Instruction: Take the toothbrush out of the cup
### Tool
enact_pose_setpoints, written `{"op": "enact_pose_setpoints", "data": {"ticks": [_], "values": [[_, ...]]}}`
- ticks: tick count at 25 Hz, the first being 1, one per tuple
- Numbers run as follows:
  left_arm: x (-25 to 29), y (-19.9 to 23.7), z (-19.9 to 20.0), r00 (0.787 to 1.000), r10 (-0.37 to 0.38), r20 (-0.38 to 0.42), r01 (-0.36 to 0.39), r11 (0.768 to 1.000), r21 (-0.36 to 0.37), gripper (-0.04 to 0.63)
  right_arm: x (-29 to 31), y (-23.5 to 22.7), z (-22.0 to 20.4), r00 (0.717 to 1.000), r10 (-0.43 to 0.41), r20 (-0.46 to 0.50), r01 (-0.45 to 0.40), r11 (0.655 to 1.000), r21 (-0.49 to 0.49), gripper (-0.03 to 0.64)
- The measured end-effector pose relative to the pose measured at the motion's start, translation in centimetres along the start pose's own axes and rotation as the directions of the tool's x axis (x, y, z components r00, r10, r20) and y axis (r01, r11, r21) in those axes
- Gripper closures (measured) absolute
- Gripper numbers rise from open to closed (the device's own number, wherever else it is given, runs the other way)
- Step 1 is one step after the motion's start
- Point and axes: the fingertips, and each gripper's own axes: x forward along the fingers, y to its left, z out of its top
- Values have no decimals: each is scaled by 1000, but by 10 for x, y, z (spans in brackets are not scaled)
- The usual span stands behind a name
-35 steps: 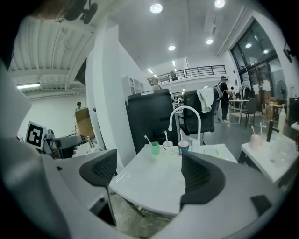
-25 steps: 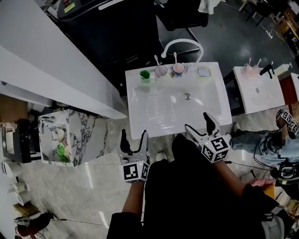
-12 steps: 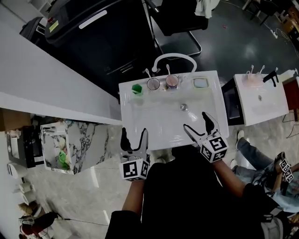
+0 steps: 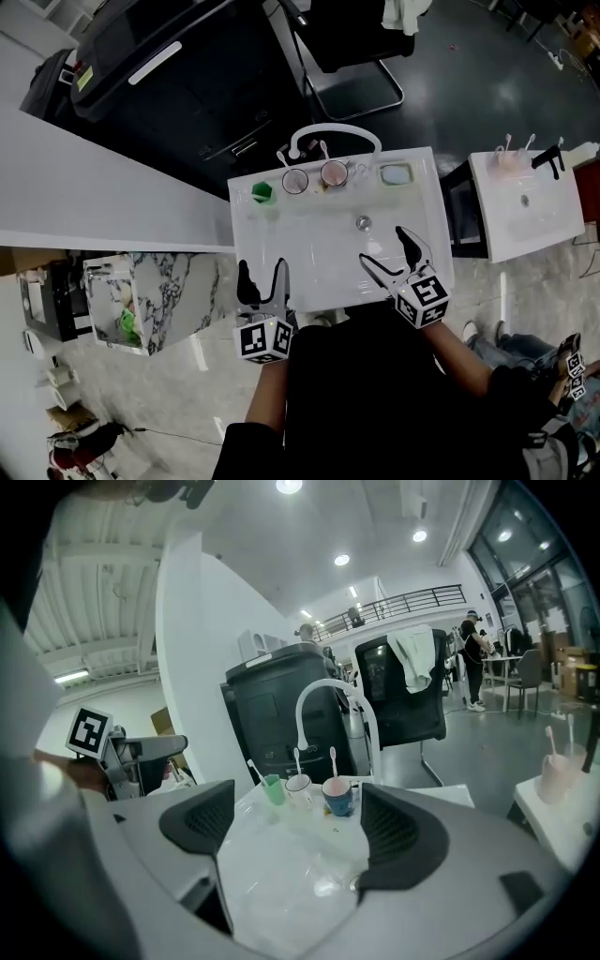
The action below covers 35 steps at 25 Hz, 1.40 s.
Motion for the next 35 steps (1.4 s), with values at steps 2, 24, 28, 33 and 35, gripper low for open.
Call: {"op": "enact_pose_setpoints", "data": {"ticks": [2, 24, 28, 33, 35], "values": [[6, -1, -2, 1000, 8, -5, -8, 1000, -2, 250, 4, -4, 0, 1000, 12, -6, -12, 1000, 0, 199], [98, 56, -44, 990, -82, -117, 74, 994, -76, 250, 67, 15, 20, 998, -62, -24, 61, 998, -19, 201], [116, 72, -52, 988, -67, -136, 55, 995, -89, 250, 81, 17, 20, 998, -61, -34, 61, 998, -6, 201], [141, 92, -66, 984, -59, -168, 42, 994, -105, 250, 103, 19, 23, 998, -42, -51, 41, 999, -5, 201], [150, 99, -76, 981, -52, -185, 30, 992, -118, 250, 109, 17, 20, 997, -42, -65, 41, 999, -8, 201]]}}
